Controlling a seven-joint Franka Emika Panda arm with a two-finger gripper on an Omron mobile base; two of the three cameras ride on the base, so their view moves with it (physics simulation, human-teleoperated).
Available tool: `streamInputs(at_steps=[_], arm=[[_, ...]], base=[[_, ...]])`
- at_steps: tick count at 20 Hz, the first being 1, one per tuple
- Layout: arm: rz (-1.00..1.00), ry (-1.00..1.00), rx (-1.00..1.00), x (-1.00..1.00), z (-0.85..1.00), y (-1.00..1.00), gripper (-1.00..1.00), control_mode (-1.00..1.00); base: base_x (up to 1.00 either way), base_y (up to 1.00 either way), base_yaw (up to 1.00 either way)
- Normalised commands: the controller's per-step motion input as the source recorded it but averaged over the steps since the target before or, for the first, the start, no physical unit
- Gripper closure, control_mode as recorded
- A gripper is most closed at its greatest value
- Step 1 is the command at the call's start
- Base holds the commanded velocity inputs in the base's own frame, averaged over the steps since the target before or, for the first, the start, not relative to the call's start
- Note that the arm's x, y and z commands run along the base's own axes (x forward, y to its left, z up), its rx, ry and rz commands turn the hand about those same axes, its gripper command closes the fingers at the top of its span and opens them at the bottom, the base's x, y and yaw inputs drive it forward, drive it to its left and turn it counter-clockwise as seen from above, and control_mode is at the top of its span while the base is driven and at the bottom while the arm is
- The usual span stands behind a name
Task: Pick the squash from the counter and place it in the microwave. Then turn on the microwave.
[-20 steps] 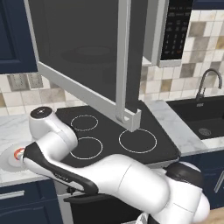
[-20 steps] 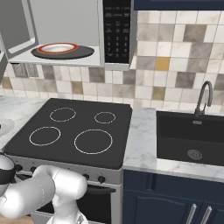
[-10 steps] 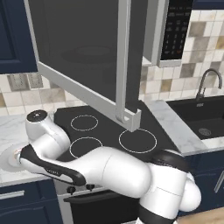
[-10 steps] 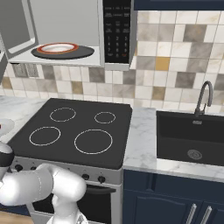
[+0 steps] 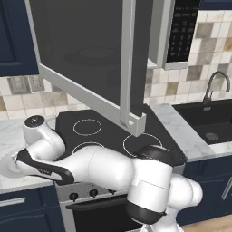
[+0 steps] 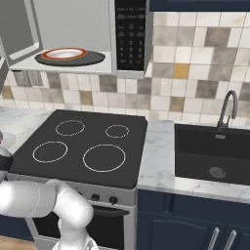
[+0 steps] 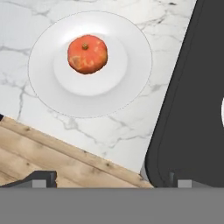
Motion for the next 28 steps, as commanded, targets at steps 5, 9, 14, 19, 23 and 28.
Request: streamInputs(at_steps=[5,9,14,19,23,28], arm=[[0.00,0.00,0.00,0.43,-0.23,0.35,-1.00,-1.00],[0.00,0.00,0.00,0.42,-0.21,0.34,-1.00,-1.00],[0.00,0.00,0.00,0.35,-0.23,0.37,-1.00,-1.00],[0.00,0.00,0.00,0.31,-0.20,0.32,-1.00,-1.00],[0.00,0.00,0.00,0.33,-0.19,0.21,-1.00,-1.00],[0.00,0.00,0.00,0.37,-0.19,0.12,-1.00,-1.00]], base=[[0.00,0.00,0.00],[0.00,0.00,0.00],[0.00,0.00,0.00],[0.00,0.00,0.00],[0.00,0.00,0.00],[0.00,0.00,0.00]])
